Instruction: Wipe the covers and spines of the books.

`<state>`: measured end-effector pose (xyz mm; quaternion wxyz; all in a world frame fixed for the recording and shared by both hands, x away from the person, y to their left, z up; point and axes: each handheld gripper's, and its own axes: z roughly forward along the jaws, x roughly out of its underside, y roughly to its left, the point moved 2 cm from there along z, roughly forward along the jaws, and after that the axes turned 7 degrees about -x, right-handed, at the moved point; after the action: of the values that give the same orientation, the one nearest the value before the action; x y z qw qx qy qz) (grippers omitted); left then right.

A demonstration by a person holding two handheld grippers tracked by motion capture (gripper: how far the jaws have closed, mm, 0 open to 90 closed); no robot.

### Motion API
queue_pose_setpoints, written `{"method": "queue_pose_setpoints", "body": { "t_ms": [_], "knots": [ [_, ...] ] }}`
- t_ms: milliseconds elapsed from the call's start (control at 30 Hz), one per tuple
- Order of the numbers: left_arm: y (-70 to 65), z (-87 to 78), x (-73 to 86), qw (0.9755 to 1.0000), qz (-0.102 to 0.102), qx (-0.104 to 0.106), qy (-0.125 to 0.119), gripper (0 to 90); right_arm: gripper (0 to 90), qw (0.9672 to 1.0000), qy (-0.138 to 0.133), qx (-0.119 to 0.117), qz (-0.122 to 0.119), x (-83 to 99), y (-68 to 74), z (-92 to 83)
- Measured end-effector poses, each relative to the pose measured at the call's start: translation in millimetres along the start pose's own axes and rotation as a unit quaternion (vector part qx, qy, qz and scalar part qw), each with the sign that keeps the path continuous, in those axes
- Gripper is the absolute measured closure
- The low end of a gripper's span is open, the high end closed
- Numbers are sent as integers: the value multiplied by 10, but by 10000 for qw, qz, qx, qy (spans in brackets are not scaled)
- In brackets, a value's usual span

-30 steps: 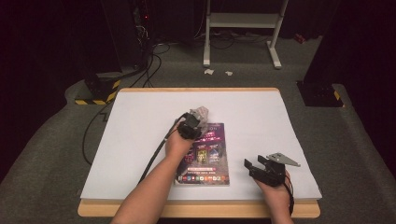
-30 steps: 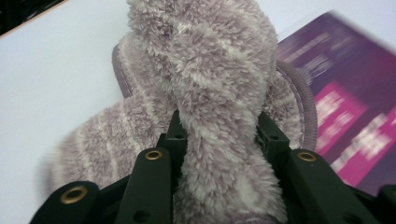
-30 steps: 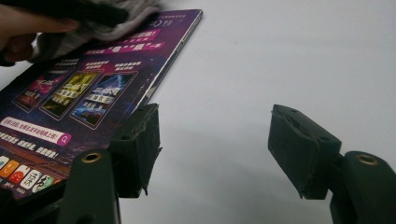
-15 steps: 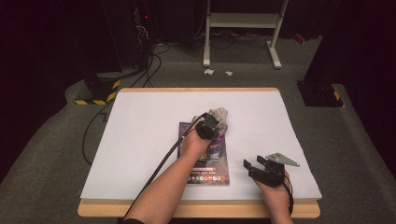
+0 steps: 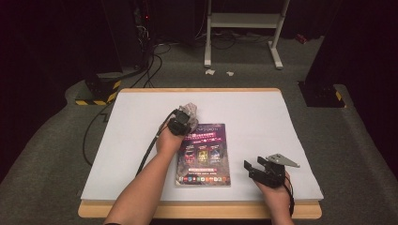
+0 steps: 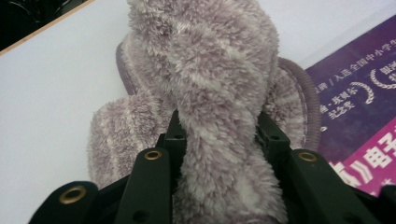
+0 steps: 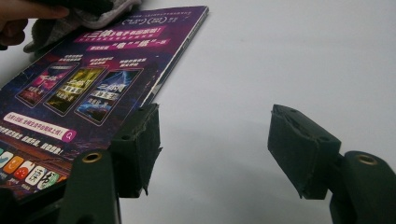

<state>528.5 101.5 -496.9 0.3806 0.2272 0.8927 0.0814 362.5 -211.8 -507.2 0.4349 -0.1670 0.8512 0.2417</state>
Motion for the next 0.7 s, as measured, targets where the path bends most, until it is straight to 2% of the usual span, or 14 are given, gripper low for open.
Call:
{"method": "queue_pose_setpoints", "body": {
  "t_ms": [100, 200, 233, 267, 333, 367, 400, 433, 467, 500, 533, 600, 700],
  "knots": [
    [-147, 6, -66, 9999, 45, 107, -61, 646, 342, 10000, -9, 0, 9, 0, -15, -10],
    [-375, -4, -157, 9995, 158, 227, -148, 647, 343, 10000, -26, -2, 30, -4, -29, -19],
    [-375, -4, -157, 9995, 158, 227, -148, 646, 343, 10000, -26, -2, 30, -4, -29, -19],
    [-544, -11, -232, 9989, 240, 348, -210, 646, 343, 10000, -28, -10, 32, -5, -30, -18],
    [-716, -25, -308, 9981, 316, 467, -250, 646, 343, 10000, -30, -23, 27, -6, -21, -19],
    [-716, -25, -308, 9981, 316, 467, -250, 646, 343, 10000, -30, -23, 27, -6, -21, -19],
    [-798, -30, -342, 9976, 335, 528, -297, 646, 343, 10000, -33, -35, 23, -7, -14, -19],
    [-943, -50, -395, 9966, 367, 656, -345, 646, 343, 10000, -40, -49, 6, -11, -4, -20],
    [-1005, -58, -412, 9962, 386, 685, -381, 645, 343, 10000, -39, -54, 2, -11, -3, -21],
    [-1005, -58, -412, 9962, 386, 685, -381, 645, 343, 10000, -39, -54, 2, -11, -3, -21],
    [-1086, -74, -431, 9955, 418, 741, -426, 644, 342, 10000, -38, -62, 9, -10, -8, -19],
    [-1098, -76, -424, 9953, 466, 722, -455, 643, 343, 10000, -34, -65, 16, -9, -17, -19],
    [-1041, -72, -394, 9953, 468, 710, -455, 642, 343, 10000, -44, -63, 21, -10, -19, -24]
  ]
}}
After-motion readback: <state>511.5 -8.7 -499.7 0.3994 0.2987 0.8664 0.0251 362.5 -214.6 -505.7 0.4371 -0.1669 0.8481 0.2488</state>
